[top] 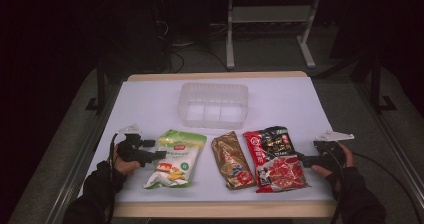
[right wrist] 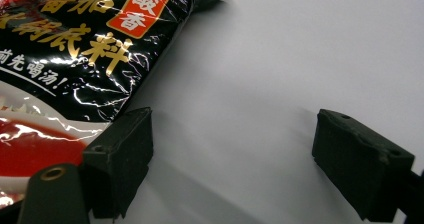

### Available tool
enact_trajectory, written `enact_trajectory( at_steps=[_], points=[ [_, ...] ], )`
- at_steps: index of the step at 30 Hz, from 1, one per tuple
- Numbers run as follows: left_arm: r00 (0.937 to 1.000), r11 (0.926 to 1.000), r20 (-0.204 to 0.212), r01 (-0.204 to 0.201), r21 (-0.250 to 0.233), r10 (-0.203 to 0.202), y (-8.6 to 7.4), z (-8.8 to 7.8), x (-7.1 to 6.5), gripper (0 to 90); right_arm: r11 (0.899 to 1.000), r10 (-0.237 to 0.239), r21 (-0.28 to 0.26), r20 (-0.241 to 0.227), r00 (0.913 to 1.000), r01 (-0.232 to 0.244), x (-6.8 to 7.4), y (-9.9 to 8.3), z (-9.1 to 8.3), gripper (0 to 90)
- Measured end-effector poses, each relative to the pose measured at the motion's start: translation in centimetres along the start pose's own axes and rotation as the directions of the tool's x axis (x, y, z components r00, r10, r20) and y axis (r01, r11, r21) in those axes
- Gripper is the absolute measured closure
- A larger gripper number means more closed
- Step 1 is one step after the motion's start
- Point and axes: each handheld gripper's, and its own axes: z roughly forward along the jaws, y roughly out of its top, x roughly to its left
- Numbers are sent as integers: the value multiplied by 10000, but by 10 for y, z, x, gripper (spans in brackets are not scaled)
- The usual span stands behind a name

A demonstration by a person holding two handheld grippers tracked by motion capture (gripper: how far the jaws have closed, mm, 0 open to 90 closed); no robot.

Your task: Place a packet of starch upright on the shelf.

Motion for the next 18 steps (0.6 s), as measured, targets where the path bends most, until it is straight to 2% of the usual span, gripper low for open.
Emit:
enact_trajectory(
  at_steps=[8, 9, 13, 16, 18],
  points=[
    [9986, 9999, 523, -98, 105, 93, 6, 11, -5, 105, 10000, -7, -2, 13, 10000, 7, 0, 0, 0, 156],
    [9987, 9996, 455, -234, 132, 228, 9, 15, -6, 110, 10000, 3, 3, 6, 10000, -3, 0, 0, 0, 155],
    [9992, 9994, 226, -319, 127, 316, 14, 21, -7, 134, 10000, -4, -6, 17, 10000, 4, 0, 0, 0, 156],
    [9988, 9997, 437, -208, 126, 202, 21, 30, -7, 134, 10000, -3, -6, 9, 10000, 3, 0, 0, 0, 156],
    [9974, 9984, 549, -487, 278, 471, 24, 34, -10, 146, 10000, 4, -2, 4, 10000, -4, 0, 0, 0, 156]
  ],
)
